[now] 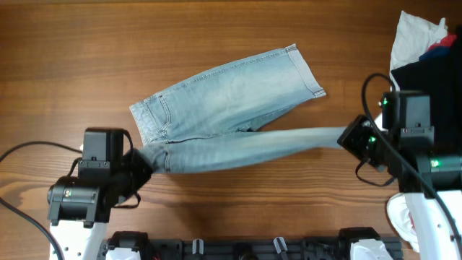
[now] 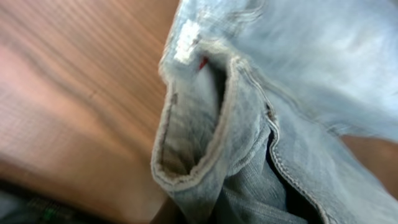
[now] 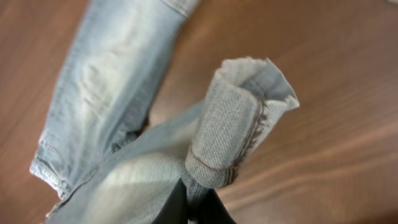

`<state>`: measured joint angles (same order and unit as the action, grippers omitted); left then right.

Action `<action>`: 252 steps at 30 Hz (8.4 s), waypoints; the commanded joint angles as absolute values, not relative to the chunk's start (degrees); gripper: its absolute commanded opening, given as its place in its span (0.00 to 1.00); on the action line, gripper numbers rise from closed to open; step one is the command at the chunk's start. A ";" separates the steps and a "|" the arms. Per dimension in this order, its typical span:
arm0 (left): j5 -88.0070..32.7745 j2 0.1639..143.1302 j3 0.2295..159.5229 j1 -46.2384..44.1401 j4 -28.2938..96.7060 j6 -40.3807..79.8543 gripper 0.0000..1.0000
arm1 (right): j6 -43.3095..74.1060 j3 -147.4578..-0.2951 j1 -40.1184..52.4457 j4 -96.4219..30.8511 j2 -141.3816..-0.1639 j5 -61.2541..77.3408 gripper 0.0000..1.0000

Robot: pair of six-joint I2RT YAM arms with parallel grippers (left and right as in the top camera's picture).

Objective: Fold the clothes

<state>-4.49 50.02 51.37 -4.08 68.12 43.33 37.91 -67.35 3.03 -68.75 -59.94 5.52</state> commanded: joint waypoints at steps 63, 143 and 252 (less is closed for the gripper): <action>3.86 84.33 52.40 6.92 29.63 42.39 0.82 | 16.60 -77.30 8.71 -26.39 -106.56 1.87 0.99; -25.04 107.46 52.31 -7.29 23.99 10.90 0.08 | 28.03 -59.77 -1.69 -55.09 -76.82 -0.08 1.00; -6.31 96.51 73.03 -27.46 45.98 34.79 0.64 | 15.84 -66.61 15.16 -58.17 -81.23 16.40 0.08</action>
<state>-8.34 95.79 73.03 -27.62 45.87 35.88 20.01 -67.44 13.43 -56.73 -80.07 11.25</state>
